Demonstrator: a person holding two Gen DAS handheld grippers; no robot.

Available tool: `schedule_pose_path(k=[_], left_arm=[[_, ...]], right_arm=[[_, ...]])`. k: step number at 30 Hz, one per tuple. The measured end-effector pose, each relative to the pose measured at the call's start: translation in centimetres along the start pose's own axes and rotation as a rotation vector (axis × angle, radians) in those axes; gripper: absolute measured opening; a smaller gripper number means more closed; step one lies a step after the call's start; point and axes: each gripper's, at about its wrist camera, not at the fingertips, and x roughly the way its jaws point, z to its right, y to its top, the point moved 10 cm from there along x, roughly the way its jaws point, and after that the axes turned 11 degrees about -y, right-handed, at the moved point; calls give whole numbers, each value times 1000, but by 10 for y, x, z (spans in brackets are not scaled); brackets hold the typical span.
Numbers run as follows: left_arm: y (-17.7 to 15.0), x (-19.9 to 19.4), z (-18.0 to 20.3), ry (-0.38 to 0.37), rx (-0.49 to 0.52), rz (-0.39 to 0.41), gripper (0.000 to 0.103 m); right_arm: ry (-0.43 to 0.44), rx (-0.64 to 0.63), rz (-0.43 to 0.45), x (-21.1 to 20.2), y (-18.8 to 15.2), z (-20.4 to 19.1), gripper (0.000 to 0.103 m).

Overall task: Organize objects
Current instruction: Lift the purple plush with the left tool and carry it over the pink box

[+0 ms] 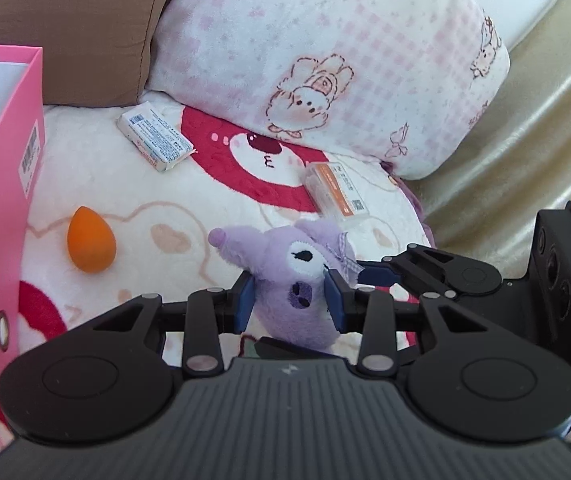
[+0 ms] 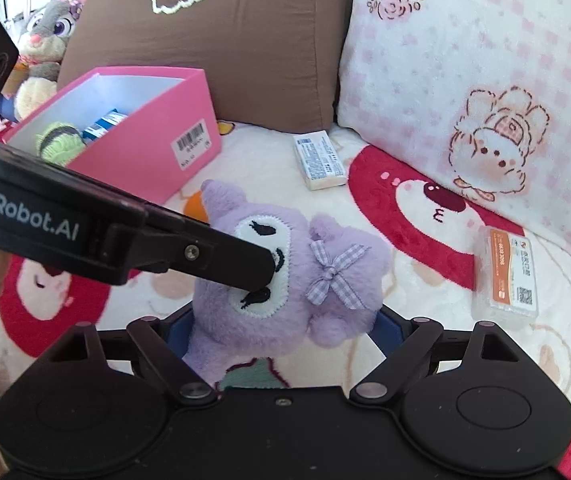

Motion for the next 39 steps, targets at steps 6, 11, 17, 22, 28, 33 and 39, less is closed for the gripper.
schedule_pose_path(k=[6, 11, 17, 22, 28, 33, 39], left_arm=[[-7, -17, 13, -19, 4, -16, 37], [-13, -30, 18, -3, 12, 4, 37], [-21, -53, 16, 22, -10, -1, 37], [-25, -80, 16, 24, -35, 4, 37], [-27, -112, 16, 55, -44, -7, 37], [-30, -133, 15, 96, -23, 8, 38], [-28, -152, 8, 117, -46, 22, 38]], right_arm=[[33, 30, 11, -27, -3, -9, 90], [54, 67, 21, -41, -3, -14, 89], [94, 99, -7, -50, -5, -34, 89], [134, 101, -5, -67, 0, -51, 89], [163, 48, 10, -87, 10, -76, 89], [153, 30, -6, -92, 19, -97, 89], [139, 5, 7, -98, 28, -113, 85]])
